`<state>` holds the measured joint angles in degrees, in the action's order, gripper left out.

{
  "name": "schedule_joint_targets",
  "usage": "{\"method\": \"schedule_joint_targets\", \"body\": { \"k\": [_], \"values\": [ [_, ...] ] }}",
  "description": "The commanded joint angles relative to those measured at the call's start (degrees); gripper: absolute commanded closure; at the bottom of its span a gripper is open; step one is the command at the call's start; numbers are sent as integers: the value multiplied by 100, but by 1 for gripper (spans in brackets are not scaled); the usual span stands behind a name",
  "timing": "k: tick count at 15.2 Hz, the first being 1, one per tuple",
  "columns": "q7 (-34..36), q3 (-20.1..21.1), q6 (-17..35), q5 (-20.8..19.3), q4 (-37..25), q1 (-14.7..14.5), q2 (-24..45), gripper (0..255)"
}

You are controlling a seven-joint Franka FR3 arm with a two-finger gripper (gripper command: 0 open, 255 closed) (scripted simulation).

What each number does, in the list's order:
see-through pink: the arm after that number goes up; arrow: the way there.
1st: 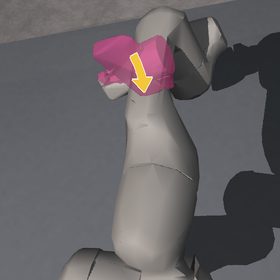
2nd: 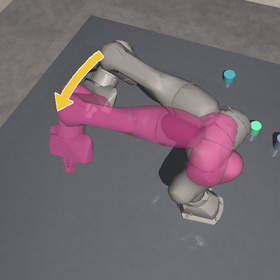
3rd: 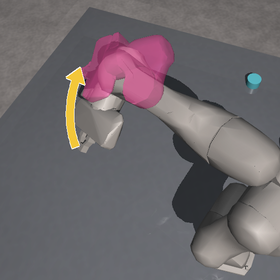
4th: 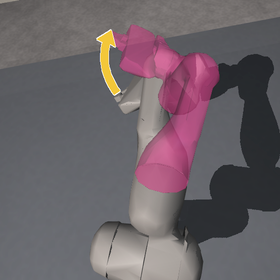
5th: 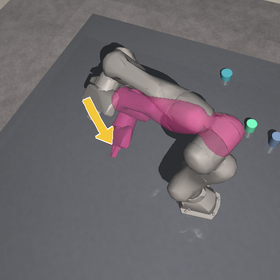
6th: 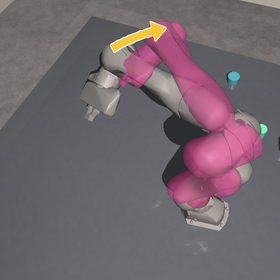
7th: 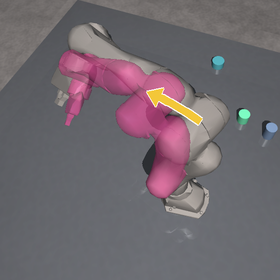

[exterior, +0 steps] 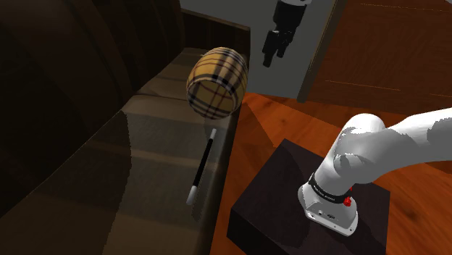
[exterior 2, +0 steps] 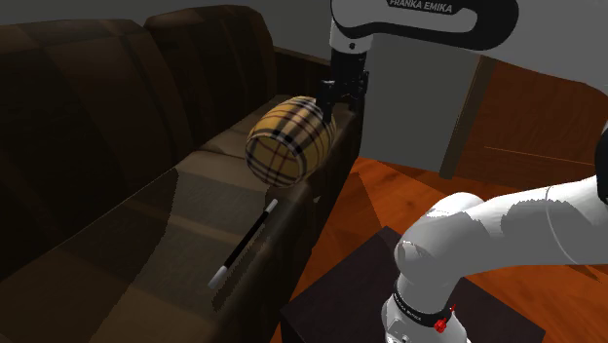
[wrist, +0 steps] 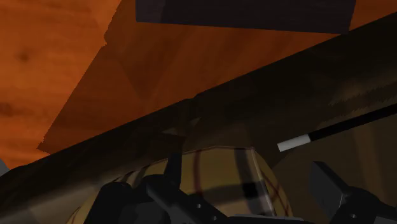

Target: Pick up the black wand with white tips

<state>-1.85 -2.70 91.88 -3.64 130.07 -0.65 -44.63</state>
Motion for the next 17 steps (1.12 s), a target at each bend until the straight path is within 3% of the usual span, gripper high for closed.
{"method": "schedule_joint_targets", "body": {
  "k": [1,9,17],
  "values": [
    [0,0,0,0,0,0,0,0],
    [2311,1191,659,687,1126,219,-309,0],
    [4643,2545,1532,1461,1541,417,246,0]
  ]
}}
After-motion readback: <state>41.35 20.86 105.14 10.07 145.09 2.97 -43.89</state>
